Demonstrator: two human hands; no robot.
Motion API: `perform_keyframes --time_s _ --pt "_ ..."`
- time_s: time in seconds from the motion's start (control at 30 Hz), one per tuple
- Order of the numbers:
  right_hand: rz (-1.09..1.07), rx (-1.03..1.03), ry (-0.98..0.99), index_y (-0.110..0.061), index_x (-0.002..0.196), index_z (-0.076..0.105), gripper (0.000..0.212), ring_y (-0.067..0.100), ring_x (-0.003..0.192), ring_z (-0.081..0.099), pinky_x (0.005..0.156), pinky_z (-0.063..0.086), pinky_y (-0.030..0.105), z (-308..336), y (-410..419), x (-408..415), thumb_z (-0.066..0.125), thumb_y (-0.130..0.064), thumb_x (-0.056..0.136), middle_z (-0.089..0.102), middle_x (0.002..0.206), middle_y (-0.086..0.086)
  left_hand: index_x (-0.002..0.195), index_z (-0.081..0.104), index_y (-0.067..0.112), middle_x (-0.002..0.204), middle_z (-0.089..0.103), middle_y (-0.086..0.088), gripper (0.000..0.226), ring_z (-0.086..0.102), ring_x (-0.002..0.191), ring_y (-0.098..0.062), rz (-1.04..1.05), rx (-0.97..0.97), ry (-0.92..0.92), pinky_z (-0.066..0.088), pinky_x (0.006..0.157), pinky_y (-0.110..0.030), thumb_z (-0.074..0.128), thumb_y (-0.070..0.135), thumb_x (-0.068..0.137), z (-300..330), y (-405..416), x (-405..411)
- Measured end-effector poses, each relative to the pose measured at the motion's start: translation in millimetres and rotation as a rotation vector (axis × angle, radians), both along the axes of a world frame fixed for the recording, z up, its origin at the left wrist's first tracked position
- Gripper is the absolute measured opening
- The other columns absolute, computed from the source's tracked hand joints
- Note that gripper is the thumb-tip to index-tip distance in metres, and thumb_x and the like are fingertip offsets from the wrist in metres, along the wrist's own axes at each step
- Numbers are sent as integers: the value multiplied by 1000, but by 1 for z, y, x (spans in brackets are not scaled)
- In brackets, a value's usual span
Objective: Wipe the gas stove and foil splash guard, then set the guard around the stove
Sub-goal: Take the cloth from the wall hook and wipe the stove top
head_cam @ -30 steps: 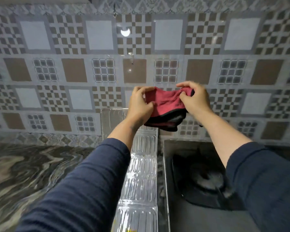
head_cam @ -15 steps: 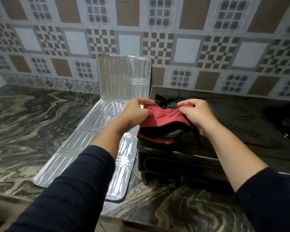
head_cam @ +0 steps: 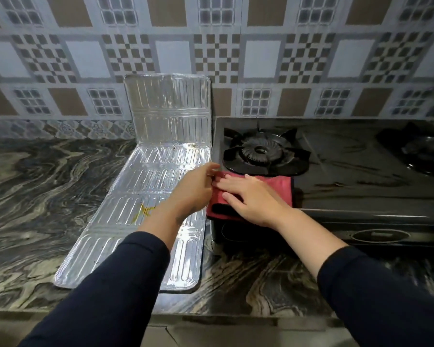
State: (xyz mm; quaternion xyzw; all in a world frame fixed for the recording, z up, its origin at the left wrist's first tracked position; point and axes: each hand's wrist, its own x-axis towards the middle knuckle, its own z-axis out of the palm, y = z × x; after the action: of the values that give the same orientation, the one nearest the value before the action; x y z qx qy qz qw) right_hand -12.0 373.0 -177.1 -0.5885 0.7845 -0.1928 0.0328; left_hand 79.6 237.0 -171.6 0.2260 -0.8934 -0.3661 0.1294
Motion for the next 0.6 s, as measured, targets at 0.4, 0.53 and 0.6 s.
perform_keyframes --time_s 0.4,0.53,0.6 --pt "-473 54 136 -26 148 26 50 7 145 14 117 8 35 -25 31 0 23 -40 101 22 157 -10 117 61 25 120 65 3 30 54 117 -23 -16 -481 -44 38 92 -39 45 24 92 -12 2 -6" --pt "-533 48 133 -29 147 27 48 5 145 15 117 7 37 -27 16 12 23 -37 101 22 157 -15 114 62 26 118 65 6 30 54 115 -20 -42 -449 -14 35 93 -39 44 21 91 -14 -1 -3" --pt "-489 20 144 -30 146 29 48 5 144 17 117 8 37 -27 3 24 21 -37 100 24 156 -15 116 61 26 121 64 7 33 54 116 -19 -37 -462 -8 33 94 -39 42 18 90 -14 -1 -5"
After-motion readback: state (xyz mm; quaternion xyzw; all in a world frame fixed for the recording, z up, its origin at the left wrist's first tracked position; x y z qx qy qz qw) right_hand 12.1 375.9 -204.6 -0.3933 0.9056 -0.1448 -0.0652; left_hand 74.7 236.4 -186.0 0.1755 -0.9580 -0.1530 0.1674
